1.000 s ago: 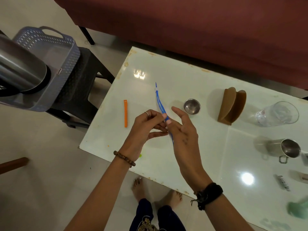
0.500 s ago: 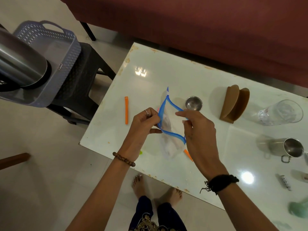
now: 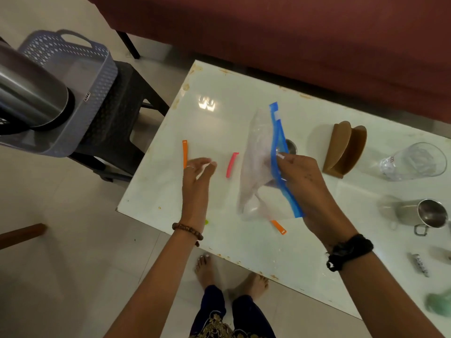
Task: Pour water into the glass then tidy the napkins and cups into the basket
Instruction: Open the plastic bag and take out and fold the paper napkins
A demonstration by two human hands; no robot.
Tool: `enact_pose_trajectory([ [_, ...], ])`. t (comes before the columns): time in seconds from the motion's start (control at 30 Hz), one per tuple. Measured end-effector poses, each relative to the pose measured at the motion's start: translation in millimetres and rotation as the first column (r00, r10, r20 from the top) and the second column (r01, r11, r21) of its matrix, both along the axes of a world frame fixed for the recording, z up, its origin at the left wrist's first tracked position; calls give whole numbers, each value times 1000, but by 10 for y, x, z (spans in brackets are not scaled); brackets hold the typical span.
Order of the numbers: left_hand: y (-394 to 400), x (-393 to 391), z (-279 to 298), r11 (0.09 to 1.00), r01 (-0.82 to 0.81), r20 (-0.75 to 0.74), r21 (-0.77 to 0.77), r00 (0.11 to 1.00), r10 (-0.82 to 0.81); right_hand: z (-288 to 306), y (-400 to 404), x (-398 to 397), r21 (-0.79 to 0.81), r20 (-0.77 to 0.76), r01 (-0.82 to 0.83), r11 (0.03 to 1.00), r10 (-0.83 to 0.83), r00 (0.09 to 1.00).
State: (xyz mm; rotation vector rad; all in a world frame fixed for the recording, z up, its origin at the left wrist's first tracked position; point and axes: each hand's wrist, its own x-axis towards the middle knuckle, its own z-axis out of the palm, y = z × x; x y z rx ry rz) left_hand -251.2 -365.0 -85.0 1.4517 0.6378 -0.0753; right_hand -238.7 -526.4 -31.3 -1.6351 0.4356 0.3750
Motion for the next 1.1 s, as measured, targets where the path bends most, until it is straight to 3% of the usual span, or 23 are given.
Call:
enact_pose_trajectory([
  [0.07,54,-48,-200,999,-2,-225,-53,974,-10,-6,-71,2,192,-67,45,980,-32,997],
  [0.13,60,-64,-347,957,-19,-429,-288,896,-111,-19,-124,-13,253,-62,72,965,-58,996],
  [0.2,87,-77,-445,847,-52,-419,-529,884,-207,-44,-134,-43,257,-68,98,961,-84,994],
  [0.27,124,-51,-511,811,-54,-325,-583,930,-172,-89,-147,-84,195,-76,140,971,-127,989],
  [0.4,324,51,-576,944,-128,-275,-303,961,42,-191,-194,-203,-42,14,159,986,-159,987],
  [0.57,755,151,-714,983,-171,-280,59,943,181,-345,-139,-274,-119,8,207,971,-208,978],
  [0.67,918,176,-839,954,-138,-237,266,950,203,-421,-142,-300,-92,4,216,972,-217,976],
  [0.77,925,109,-911,925,-56,-243,377,957,157,-442,-176,-327,-32,21,224,974,-223,975],
  [0.83,840,51,-917,843,44,-264,536,957,118,-422,-197,-339,15,32,208,978,-209,977],
  [0.9,649,14,-839,740,89,-187,666,981,50,-383,-214,-338,16,49,178,984,-178,983],
  [0.93,507,6,-768,750,75,-94,657,995,-18,-362,-221,-330,-1,61,157,988,-157,986],
  [1.0,166,10,-560,853,101,73,512,984,-160,-319,-220,-301,-42,93,96,994,-92,991],
  [1.1,-347,0,-228,915,357,177,190,904,-390,-230,-175,-254,-90,136,10,996,2,991],
])
